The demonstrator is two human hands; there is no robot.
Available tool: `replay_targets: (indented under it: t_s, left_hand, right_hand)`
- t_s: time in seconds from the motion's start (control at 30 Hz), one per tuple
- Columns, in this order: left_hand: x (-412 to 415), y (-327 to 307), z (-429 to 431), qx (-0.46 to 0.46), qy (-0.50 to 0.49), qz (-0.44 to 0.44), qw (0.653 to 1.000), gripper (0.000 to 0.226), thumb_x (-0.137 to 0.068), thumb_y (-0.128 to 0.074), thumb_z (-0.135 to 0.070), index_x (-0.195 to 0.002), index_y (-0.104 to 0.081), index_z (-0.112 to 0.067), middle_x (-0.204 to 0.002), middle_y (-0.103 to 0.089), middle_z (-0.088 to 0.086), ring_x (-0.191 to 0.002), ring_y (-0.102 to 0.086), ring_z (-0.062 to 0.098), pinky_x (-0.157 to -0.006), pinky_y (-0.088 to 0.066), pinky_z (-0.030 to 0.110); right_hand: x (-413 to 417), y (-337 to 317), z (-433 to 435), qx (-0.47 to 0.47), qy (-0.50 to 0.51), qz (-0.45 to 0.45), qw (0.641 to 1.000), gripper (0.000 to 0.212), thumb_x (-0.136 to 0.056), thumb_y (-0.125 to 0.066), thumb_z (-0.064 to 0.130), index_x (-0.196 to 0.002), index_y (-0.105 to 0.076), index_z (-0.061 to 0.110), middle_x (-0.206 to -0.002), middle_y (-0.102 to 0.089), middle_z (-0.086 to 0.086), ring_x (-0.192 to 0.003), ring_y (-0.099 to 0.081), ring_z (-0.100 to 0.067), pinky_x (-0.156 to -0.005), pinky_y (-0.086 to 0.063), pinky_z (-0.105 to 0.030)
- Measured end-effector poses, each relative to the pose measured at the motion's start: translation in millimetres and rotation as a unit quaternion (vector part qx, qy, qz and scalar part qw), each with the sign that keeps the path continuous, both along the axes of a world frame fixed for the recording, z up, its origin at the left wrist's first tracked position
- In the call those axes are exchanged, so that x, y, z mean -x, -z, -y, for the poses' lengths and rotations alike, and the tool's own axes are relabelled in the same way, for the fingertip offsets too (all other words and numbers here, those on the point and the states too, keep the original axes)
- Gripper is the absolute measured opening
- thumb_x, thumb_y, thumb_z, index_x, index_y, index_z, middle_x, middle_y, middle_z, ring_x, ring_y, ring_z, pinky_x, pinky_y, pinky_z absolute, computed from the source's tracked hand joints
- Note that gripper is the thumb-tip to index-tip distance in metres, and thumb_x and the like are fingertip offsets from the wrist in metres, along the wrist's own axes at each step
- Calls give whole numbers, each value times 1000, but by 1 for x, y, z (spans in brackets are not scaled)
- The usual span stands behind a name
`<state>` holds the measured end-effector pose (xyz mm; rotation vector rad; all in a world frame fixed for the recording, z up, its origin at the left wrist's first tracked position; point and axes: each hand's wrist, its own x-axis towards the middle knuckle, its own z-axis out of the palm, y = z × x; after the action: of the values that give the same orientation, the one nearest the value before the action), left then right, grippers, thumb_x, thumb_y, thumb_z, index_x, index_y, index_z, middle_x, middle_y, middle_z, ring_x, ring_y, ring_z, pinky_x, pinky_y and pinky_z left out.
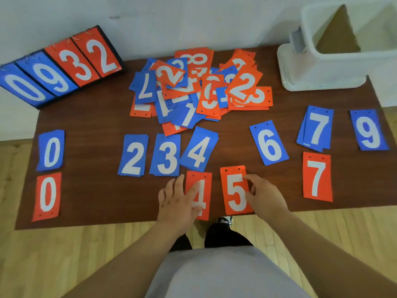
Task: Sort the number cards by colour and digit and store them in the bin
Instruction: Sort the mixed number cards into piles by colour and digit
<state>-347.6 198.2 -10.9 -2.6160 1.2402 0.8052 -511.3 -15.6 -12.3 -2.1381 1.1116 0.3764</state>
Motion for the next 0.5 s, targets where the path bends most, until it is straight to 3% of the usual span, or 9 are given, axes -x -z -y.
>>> replay_targets:
  t_s: [0.17,0.5]
  left_hand:
    - [-3,-6,3,25,-38,3,999,67,-96,-39,-69,-152,-12,-43,-162,-8,10,-150,-6,35,-119,-16,55]
    - [-64,-31,20,83,-147,39,985,72,-95,-47,-66,-155,-18,-38,-161,-16,8,-150,-15,32,-119,-22,53]
  right_hand:
    - [-4,-3,5,-11,12,19,1000,44,-94,-65,31,-135,-52,31,-93,-57,15,-84,-59,-8,-66,-49,-20]
    - [-66,-22,31,12,-16,61,998,48,-90,-70,33,-135,-54,36,-125,-56,6,-103,-59,-9,-79,-53,-24]
